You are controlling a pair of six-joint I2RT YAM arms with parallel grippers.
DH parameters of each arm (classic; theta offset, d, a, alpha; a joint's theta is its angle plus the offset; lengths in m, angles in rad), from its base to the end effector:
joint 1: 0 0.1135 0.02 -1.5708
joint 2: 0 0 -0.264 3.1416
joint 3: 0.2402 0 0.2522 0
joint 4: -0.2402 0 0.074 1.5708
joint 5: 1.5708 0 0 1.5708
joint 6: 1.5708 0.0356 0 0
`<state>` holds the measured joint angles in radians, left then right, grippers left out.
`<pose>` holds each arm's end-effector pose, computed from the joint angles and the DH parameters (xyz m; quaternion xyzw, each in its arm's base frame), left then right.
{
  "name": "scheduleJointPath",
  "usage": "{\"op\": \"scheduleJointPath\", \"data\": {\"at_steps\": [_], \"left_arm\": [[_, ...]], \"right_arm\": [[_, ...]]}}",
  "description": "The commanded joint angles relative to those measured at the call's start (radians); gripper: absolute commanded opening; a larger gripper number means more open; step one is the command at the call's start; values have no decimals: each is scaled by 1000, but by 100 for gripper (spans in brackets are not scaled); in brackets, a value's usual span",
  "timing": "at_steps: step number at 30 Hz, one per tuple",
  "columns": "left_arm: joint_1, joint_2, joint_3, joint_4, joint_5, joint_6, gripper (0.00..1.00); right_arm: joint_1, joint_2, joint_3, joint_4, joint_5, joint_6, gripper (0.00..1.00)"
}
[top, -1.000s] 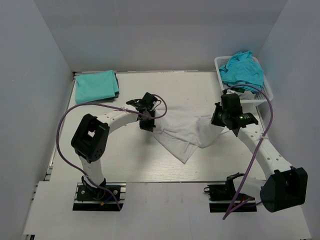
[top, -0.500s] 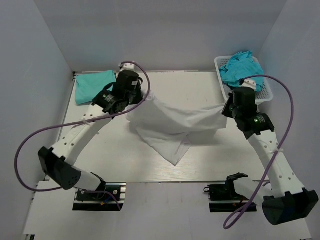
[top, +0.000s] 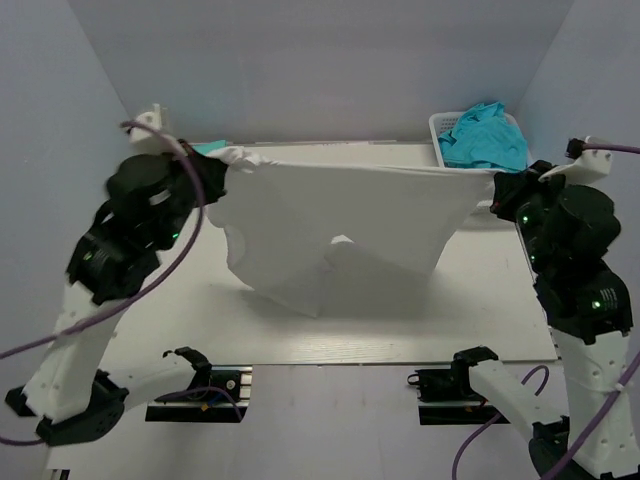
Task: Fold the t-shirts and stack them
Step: Flatten out the tshirt
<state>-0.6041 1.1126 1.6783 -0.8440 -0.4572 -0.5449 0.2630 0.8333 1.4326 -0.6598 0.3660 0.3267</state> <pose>0.1568 -0.0892 0.5031 -0.1134 0.7813 -0.1669 0.5907 0.1172 0.0184 0.4901 0.1475 0.7117 0.0691 0.6834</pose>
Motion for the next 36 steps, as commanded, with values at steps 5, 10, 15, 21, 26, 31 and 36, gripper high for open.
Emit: {"op": "scheduleJointPath", "data": {"at_steps": [5, 10, 15, 21, 26, 31, 36], "left_arm": [[7, -162, 170, 92, 257, 117, 0], [7, -174, 351, 65, 371, 140, 0], [7, -200, 400, 75, 448, 131, 0], [7, -145, 371, 85, 407, 118, 0], [7, -8, 272, 63, 171, 137, 0], [18, 137, 50, 100, -162, 99, 0], [72, 314, -113, 220, -118, 80, 0]], "right_arm": [[-4, -83, 193, 2, -102, -67, 0], [-4, -140, 302, -3, -140, -84, 0], [-5, -172, 356, -1, -156, -104, 0], [1, -143, 284, 29, -62, -95, 0], [2, -44, 96, 97, 91, -63, 0], [-4, 140, -130, 250, 130, -37, 0], [-18, 421, -250, 371, 53, -26, 0]]}}
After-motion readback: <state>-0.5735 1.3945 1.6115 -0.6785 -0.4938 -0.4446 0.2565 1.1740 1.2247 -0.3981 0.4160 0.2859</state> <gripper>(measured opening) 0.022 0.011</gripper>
